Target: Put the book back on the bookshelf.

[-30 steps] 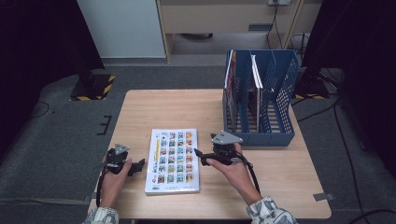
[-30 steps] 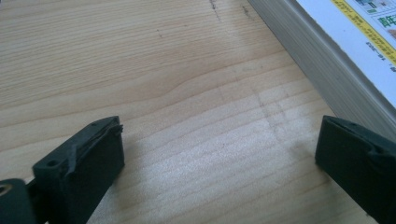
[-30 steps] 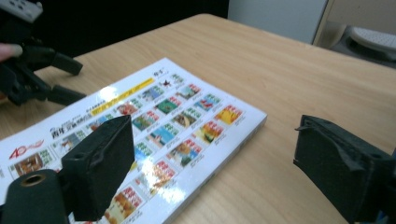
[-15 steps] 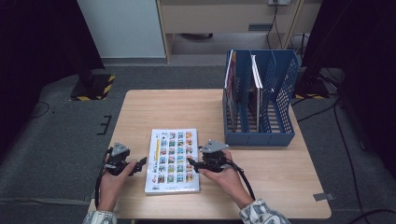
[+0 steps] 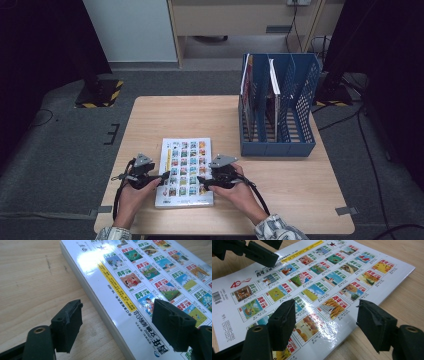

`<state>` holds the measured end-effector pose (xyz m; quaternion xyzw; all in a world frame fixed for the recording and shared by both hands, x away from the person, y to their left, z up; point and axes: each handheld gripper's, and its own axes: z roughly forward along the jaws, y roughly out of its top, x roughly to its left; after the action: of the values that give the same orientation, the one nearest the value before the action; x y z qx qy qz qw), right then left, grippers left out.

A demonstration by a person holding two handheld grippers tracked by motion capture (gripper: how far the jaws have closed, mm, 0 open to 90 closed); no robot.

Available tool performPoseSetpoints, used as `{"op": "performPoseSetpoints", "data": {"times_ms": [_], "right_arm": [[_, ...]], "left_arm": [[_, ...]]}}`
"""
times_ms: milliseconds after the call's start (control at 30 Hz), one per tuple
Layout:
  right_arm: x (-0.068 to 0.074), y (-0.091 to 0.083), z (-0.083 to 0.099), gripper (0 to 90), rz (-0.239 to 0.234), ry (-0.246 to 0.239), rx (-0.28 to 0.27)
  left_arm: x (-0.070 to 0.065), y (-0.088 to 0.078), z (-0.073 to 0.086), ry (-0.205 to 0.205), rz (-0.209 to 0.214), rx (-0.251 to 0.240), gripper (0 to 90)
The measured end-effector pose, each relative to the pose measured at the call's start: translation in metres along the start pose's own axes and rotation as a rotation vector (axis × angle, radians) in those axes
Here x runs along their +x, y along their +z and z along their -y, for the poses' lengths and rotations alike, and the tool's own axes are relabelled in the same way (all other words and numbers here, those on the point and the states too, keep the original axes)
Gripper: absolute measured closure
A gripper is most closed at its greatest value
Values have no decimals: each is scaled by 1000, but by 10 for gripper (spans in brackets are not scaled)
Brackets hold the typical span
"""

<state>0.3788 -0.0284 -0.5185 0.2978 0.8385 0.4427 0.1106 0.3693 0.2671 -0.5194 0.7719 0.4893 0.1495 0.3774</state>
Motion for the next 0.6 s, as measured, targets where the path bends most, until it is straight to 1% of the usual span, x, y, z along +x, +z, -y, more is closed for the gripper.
{"op": "performPoseSetpoints", "data": {"times_ms": [33, 100, 200, 267, 300, 367, 400, 433, 533, 600], "right_arm": [[1, 1, 0, 295, -1, 6, 0], [1, 3, 0, 282, 4, 7, 2], [1, 5, 2, 265, 6, 10, 12], [1, 7, 4, 244, 1, 16, 24], [1, 8, 4, 241, 7, 13, 16], [1, 9, 4, 229, 10, 18, 10], [1, 9, 5, 229, 11, 14, 9], [1, 10, 5, 230, 15, -7, 10], [3, 11, 7, 218, 28, -48, 5], [3, 13, 8, 200, 32, -54, -9]], "left_arm": [[0, 1, 0, -8, 8, 1, 230], [0, 4, 1, -9, 5, 12, 229], [1, 7, 0, -22, 13, 8, 216], [2, 9, 0, -41, 29, 4, 216], [3, 10, 1, -61, 41, 2, 216], [5, 11, 2, -70, 58, 1, 217], [5, 12, 2, -68, 64, -1, 217], [5, 12, 2, -66, 67, -3, 218], [3, 13, 1, -60, 77, -6, 237], [2, 14, 1, -63, 70, -4, 231]]}}
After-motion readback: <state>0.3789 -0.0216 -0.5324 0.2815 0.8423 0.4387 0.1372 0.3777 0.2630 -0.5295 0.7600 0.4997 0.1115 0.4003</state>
